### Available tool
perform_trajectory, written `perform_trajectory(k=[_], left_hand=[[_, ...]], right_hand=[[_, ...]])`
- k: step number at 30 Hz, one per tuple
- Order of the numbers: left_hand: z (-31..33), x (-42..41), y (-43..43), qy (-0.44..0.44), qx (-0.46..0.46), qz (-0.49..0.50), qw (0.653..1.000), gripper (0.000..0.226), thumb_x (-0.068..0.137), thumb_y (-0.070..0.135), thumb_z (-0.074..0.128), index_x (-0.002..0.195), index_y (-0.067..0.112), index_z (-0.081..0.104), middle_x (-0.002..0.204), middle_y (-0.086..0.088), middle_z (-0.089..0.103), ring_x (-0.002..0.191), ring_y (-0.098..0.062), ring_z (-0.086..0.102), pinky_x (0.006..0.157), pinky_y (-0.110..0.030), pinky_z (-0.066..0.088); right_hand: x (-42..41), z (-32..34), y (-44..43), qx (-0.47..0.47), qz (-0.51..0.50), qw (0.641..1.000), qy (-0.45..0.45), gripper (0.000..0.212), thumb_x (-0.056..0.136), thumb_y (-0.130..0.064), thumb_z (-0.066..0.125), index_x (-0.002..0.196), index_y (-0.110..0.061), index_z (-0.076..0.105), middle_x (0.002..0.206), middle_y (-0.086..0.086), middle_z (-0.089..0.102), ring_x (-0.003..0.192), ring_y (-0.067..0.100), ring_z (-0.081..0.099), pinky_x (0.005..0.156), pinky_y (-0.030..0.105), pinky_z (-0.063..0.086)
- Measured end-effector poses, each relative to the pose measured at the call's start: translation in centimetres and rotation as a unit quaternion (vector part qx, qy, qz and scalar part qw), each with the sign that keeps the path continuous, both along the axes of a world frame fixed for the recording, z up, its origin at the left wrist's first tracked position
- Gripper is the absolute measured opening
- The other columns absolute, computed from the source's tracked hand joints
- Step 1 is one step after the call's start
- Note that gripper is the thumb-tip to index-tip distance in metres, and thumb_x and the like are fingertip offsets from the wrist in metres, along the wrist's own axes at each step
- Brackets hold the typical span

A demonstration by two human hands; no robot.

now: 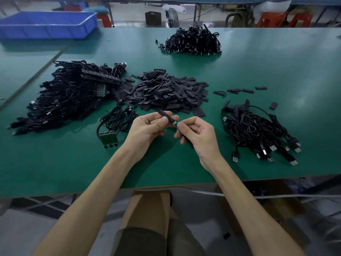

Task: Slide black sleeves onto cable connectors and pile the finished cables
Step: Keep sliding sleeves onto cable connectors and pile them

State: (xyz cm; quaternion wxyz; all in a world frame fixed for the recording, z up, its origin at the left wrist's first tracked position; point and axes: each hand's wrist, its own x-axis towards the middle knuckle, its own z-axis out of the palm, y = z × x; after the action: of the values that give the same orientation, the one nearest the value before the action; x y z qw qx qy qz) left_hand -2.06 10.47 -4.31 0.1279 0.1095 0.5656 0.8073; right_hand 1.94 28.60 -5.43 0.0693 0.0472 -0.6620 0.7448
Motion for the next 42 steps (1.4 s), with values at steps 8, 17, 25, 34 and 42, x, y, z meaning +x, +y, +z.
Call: perform_trajectory(k=[8, 17, 25, 34, 42], left_hand=[[0.15, 0.30, 0.14, 0.013, -0.011, -0.008, 1.000, 0.025, 0.086, 0.025, 0.076, 0.108, 0.014, 0.074, 0.114, -0.014, 0.075, 0.099, -0.022, 0.073, 0.072, -0.024, 0.050], [-0.11, 0.55, 0.19, 0.065, -0.035, -0.019, 0.997, 0.018, 0.088, 0.024, 0.074, 0.106, 0.018, 0.075, 0.118, -0.014, 0.074, 0.105, -0.027, 0.072, 0.078, -0.026, 0.055], [-0.20, 0.55, 0.28, 0.052, -0.041, -0.009, 0.998, 0.022, 0.089, 0.025, 0.073, 0.107, 0.013, 0.073, 0.115, -0.015, 0.075, 0.101, -0.027, 0.073, 0.077, -0.027, 0.054], [-0.23, 0.53, 0.27, 0.061, -0.047, -0.011, 0.997, 0.020, 0.090, 0.023, 0.071, 0.108, 0.013, 0.072, 0.116, -0.015, 0.074, 0.105, -0.028, 0.072, 0.077, -0.025, 0.055], [-0.21, 0.41, 0.24, 0.032, -0.046, -0.006, 0.998, 0.019, 0.088, 0.027, 0.073, 0.100, 0.012, 0.077, 0.110, -0.018, 0.075, 0.095, -0.024, 0.070, 0.080, -0.031, 0.055]], right_hand=[[0.16, -0.02, 0.17, -0.004, -0.003, 1.000, 0.001, 0.012, 0.095, -0.015, 0.073, 0.092, -0.005, 0.068, 0.075, 0.012, 0.076, 0.055, 0.016, 0.059, 0.059, 0.024, 0.051], [0.23, -0.04, 0.25, 0.002, -0.001, 1.000, -0.002, 0.010, 0.094, -0.014, 0.075, 0.090, -0.007, 0.067, 0.074, 0.012, 0.075, 0.053, 0.016, 0.057, 0.057, 0.023, 0.050], [0.34, 0.10, 0.09, 0.000, 0.006, 1.000, 0.009, 0.011, 0.094, -0.007, 0.074, 0.088, -0.005, 0.065, 0.073, 0.008, 0.075, 0.053, 0.012, 0.060, 0.056, 0.022, 0.049], [0.46, 0.39, 0.06, -0.011, 0.007, 1.000, 0.017, 0.011, 0.093, -0.002, 0.074, 0.086, -0.003, 0.065, 0.075, 0.006, 0.075, 0.057, 0.010, 0.065, 0.054, 0.021, 0.049], [0.27, 0.21, 0.01, -0.013, 0.001, 0.999, 0.032, 0.011, 0.091, -0.005, 0.076, 0.086, -0.007, 0.067, 0.094, 0.008, 0.079, 0.069, 0.019, 0.071, 0.056, 0.023, 0.051]])
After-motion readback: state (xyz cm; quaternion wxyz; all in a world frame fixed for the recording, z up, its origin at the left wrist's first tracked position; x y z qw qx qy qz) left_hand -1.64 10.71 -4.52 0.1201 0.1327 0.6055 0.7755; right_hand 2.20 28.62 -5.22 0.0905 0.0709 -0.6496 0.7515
